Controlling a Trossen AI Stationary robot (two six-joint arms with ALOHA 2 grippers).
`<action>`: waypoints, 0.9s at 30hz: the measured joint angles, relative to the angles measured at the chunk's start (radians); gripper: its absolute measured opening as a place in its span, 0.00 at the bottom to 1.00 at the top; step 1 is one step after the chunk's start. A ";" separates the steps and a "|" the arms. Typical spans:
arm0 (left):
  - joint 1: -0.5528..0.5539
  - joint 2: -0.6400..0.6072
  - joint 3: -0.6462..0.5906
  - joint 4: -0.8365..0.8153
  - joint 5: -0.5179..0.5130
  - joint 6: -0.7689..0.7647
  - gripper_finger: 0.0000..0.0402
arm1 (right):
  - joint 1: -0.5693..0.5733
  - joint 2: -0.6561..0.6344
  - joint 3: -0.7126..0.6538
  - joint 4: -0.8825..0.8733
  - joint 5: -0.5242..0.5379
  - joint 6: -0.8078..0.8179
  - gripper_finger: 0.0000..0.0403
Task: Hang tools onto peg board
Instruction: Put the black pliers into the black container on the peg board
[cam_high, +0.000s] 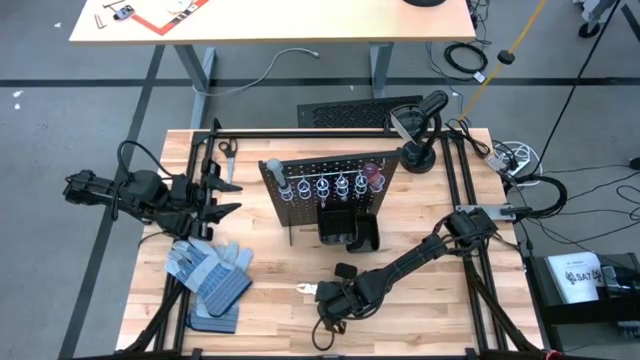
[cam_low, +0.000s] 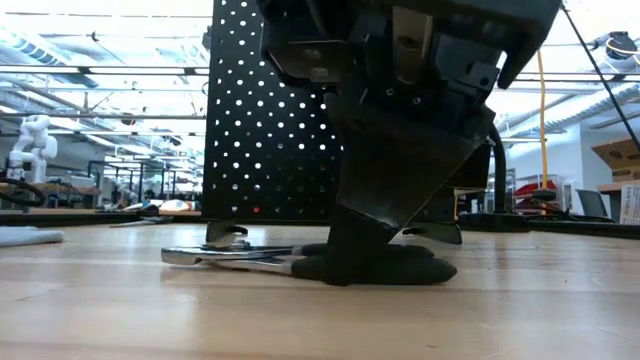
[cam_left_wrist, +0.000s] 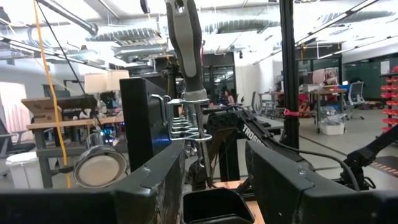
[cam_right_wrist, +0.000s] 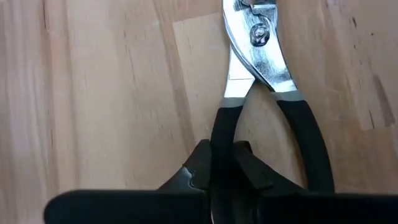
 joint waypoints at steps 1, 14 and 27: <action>0.000 0.000 0.000 0.000 0.000 0.000 0.44 | 0.001 0.000 0.000 0.000 0.000 -0.001 0.04; 0.000 0.000 0.000 0.000 0.000 0.001 0.44 | 0.065 -0.025 0.167 -0.088 0.230 -0.156 0.04; 0.000 0.000 0.000 0.000 0.000 0.000 0.44 | 0.135 -0.027 0.509 -0.426 0.546 -0.215 0.04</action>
